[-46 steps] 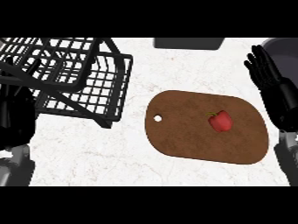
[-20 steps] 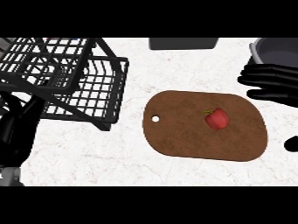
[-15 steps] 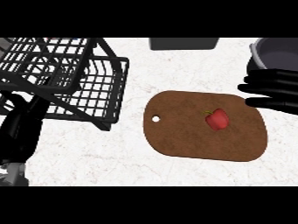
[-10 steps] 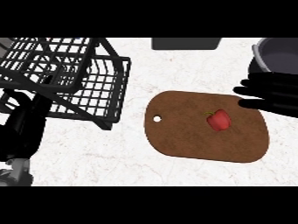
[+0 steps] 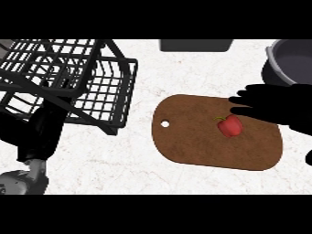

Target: Pick the bell pepper from the cutting board and place it in the pot

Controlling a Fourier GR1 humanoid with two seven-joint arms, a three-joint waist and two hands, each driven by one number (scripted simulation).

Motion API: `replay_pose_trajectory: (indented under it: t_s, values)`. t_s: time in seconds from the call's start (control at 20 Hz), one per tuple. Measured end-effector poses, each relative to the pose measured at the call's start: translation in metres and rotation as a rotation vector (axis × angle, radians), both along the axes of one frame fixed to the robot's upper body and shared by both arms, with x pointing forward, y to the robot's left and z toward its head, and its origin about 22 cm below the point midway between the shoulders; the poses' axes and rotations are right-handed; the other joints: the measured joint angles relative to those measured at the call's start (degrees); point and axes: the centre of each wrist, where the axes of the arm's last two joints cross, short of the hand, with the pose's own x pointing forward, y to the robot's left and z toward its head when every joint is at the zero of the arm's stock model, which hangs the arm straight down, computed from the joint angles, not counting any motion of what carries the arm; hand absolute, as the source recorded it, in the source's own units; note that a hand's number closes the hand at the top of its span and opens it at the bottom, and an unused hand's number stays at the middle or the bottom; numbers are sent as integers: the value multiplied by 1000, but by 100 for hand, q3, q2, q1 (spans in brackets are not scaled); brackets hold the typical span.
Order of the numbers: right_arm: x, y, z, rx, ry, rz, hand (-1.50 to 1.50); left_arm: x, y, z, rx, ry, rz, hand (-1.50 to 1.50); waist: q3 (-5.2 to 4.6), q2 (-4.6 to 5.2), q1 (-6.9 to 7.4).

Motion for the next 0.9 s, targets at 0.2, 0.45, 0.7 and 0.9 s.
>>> replay_pose_trajectory:
  t_s: [0.2,0.45,0.7,0.9]
  values:
    - [2,4,-17,-63,-20,-34,-150,-1,-14,4,-6,11,-32,0,-1,2,0]
    - [2,3,-33,-91,-45,-65,-150,0,-14,-2,-11,12,-39,0,-2,1,-11]
    - [2,10,-41,-50,-44,-65,-150,-3,-16,-7,-15,15,-40,0,-2,0,-12]
    - [-4,12,-45,-35,-37,-58,-150,5,-13,-5,-17,18,-39,0,-3,-3,-26]
